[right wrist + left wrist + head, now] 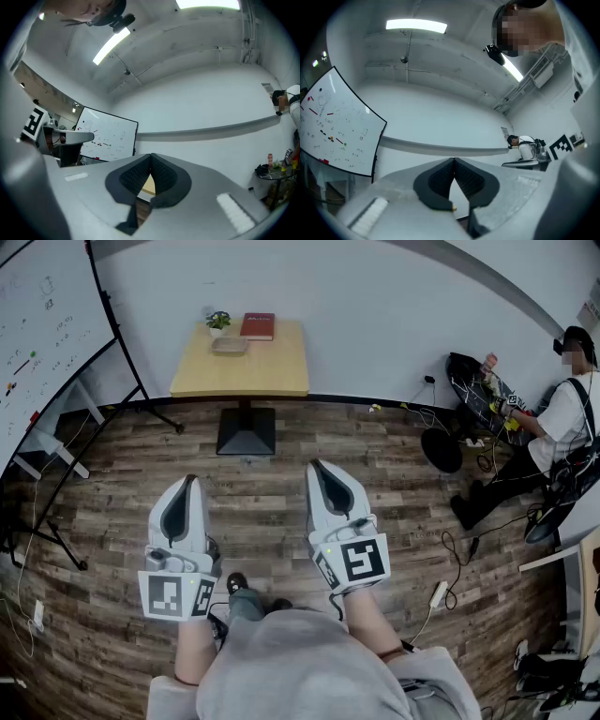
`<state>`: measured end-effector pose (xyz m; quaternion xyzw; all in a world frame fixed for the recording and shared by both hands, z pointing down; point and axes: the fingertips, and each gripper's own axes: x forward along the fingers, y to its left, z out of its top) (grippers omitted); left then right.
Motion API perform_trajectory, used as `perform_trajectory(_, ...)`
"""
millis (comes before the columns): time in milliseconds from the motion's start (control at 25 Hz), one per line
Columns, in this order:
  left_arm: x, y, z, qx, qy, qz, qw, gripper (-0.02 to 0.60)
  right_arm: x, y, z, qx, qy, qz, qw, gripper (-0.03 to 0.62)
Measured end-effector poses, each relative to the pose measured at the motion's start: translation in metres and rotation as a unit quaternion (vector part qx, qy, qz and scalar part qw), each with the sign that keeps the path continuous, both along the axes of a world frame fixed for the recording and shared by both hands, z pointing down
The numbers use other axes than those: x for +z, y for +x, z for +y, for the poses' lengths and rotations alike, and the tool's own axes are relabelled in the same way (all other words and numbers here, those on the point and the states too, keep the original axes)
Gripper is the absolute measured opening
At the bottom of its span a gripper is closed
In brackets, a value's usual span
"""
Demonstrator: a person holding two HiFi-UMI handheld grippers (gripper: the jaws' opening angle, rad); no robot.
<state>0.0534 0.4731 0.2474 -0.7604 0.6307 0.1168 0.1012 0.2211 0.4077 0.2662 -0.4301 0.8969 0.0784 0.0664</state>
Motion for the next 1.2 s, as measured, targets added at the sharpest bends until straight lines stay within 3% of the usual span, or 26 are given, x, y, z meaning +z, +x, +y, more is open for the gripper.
perform_trajectory(800,-0.007,0.01,0.003,-0.002,0.0,-0.008,1.0,0.003,-0.006,0.011,0.0,0.01,0.004,-0.007,1.0,0.0)
perform_trajectory(960,-0.004,0.007,0.001,-0.003,-0.003,-0.01,0.9999,0.003,-0.004,0.001,0.003,-0.004,0.023,0.006,1.0,0.0)
perform_trajectory(1200,0.001,-0.007,-0.015,-0.001,-0.002,-0.002,1.0,0.003,-0.002,-0.004,-0.012,0.005,0.012,-0.021,1.0,0.0)
